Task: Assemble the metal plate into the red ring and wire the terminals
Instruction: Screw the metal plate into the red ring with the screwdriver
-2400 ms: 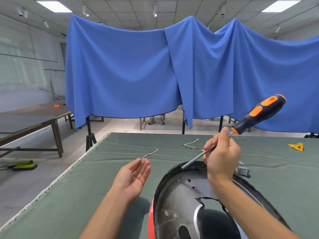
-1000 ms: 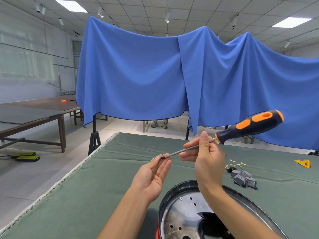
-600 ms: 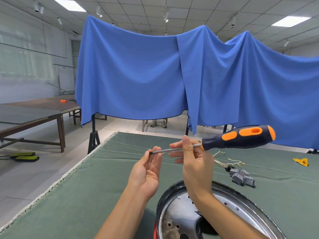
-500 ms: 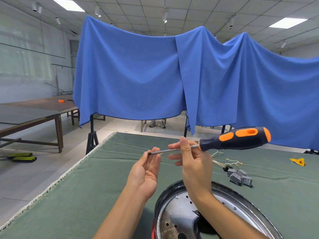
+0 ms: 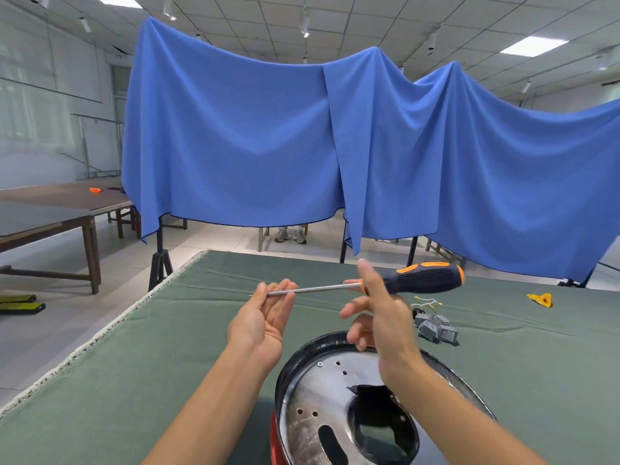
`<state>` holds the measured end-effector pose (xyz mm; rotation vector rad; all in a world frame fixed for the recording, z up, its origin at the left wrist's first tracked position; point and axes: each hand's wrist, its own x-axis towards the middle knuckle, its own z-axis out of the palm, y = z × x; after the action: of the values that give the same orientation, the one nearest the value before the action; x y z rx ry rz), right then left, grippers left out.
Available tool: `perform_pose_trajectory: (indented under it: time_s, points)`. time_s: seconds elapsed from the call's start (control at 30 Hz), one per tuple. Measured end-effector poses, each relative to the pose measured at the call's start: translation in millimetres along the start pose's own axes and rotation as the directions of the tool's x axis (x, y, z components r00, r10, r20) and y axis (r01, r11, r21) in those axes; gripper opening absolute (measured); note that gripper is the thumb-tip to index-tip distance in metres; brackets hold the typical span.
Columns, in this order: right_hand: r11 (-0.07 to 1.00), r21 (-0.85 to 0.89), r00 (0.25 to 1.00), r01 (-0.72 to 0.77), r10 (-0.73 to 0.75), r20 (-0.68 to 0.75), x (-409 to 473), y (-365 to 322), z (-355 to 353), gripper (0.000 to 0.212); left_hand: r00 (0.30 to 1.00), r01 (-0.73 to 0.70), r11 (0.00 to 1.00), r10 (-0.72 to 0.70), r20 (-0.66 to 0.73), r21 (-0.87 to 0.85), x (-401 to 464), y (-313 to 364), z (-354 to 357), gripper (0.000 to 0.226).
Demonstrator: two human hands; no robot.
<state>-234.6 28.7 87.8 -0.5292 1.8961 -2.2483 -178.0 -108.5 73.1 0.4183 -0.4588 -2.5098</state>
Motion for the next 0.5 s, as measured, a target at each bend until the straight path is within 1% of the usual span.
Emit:
perform_pose_trajectory:
  time_s: [0.07,0.13,0.23,0.3,0.33,0.37,0.4,0.43,0.47,0.5]
  points:
    - [0.985,0.156,0.989,-0.068,0.088,-0.12,0.9,-3.3,-9.9,0.04,1.0,0.005,1.0,-0.005,0.005,0.03,-3.3,-2.5,0.3,0.02]
    - [0.969,0.236,0.976,-0.07,0.116,-0.186,2.2,-5.8,-18.3,0.028,0.999,0.015,0.994,-0.019,0.03,0.111,-8.4,-6.7,0.8,0.022]
    - [0.958,0.287,0.974,-0.017,0.08,-0.21,1.9,-8.1,-27.7,0.022,0.995,0.009,0.946,-0.042,0.095,0.324,-20.0,-9.2,-3.8,0.027]
    - [0.956,0.292,0.973,0.012,0.056,-0.222,0.7,-8.4,-33.3,0.022,0.993,-0.042,0.863,-0.019,0.116,0.503,-31.5,-6.7,-10.7,0.023]
    - [0.961,0.275,0.973,0.025,0.04,-0.228,0.0,-7.9,-35.3,0.022,0.993,-0.096,0.774,0.032,0.112,0.625,-36.7,-4.7,-15.8,0.018]
    - [0.968,0.248,0.972,0.038,0.022,-0.234,-0.7,-7.0,-36.5,0.021,0.987,-0.157,0.629,0.107,0.116,0.761,-41.6,-2.1,-21.2,0.014]
    - [0.974,0.221,0.97,0.051,0.004,-0.242,-1.7,-5.9,-37.4,0.021,0.974,-0.201,0.434,0.18,0.134,0.878,-45.9,0.9,-26.7,0.013]
    - [0.977,0.2,0.969,0.068,-0.017,-0.246,-2.7,-5.0,-37.7,0.022,0.961,-0.212,0.225,0.226,0.161,0.951,-50.2,3.8,-31.5,0.015]
    - [0.979,0.183,0.969,0.085,-0.038,-0.246,-4.0,-4.5,-37.5,0.022,0.959,-0.188,0.025,0.222,0.178,0.982,-54.3,6.6,-36.0,0.019]
    - [0.981,0.164,0.969,0.102,-0.061,-0.239,-5.3,-4.6,-37.0,0.023,0.973,-0.131,-0.153,0.169,0.156,0.98,-59.2,8.3,-39.6,0.024]
